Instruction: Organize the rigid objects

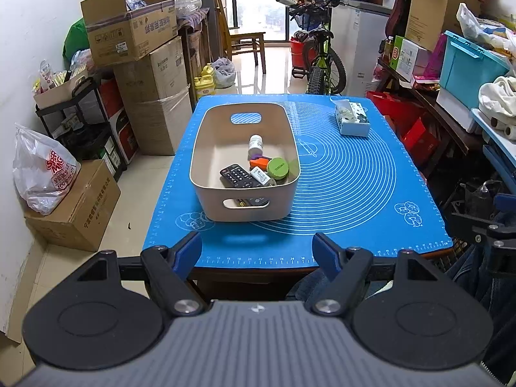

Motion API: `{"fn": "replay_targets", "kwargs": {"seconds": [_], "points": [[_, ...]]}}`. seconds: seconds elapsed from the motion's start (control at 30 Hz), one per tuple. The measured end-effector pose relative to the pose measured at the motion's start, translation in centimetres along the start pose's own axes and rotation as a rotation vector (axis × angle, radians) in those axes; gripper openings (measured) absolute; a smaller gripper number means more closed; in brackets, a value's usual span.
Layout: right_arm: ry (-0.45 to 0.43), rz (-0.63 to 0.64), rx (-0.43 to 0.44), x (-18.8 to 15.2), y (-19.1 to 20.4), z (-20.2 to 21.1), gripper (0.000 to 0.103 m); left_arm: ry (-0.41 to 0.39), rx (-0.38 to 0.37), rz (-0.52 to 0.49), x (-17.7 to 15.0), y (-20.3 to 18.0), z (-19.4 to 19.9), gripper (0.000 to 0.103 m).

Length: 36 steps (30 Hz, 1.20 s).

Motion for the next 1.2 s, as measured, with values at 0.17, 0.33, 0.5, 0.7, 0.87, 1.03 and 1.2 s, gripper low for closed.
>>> {"fn": "replay_targets", "kwargs": {"seconds": [0.17,0.33,0.5,0.7,0.87,1.03,1.2], "points": [[0.000,-0.001,0.005,-0.15,0.14,-0.07,0.095,0.001,-0.003,-0.003,0.04,-0.18,0.11,0.076],[0.010,0.003,0.007,-0.19,0.20,-0.28,0.095,0.001,-0.006,-0.002,0.06,-0.25,0.16,0.076],[0.016,0.009,0.006,-0.38,0.23,-0.32,0.095,0.001,-0.005,-0.002,0.06,-0.21,0.14,0.076],[0.021,0.008,0.004,-0.58,0.06,-0.38,0.095,0.001,-0.006,-0.002,0.05,-0.22,0.16,0.076],[0.021,0.008,0.003,-0.60,0.03,-0.38,0.095,0.001,-0.006,-0.003,0.04,-0.20,0.15,0.076],[0.023,0.010,0.002,-0.64,-0.08,-0.39,0.095,0.002,-0.008,-0.002,-0.03,-0.22,0.12,0.076],[0.022,0.008,0.001,-0.64,-0.03,-0.39,0.095,0.002,-0.009,-0.003,-0.05,-0.23,0.10,0.076]]}}
Point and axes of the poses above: each gripper's, at about its wrist camera, not at the fingertips, and z roughly against the way its jaws point, y to its left, x to its top, the point moved 9 cm from there along -z, roughly the way its jaws point, and after that the axes turned 11 degrees about x, right-handed, at the moved point
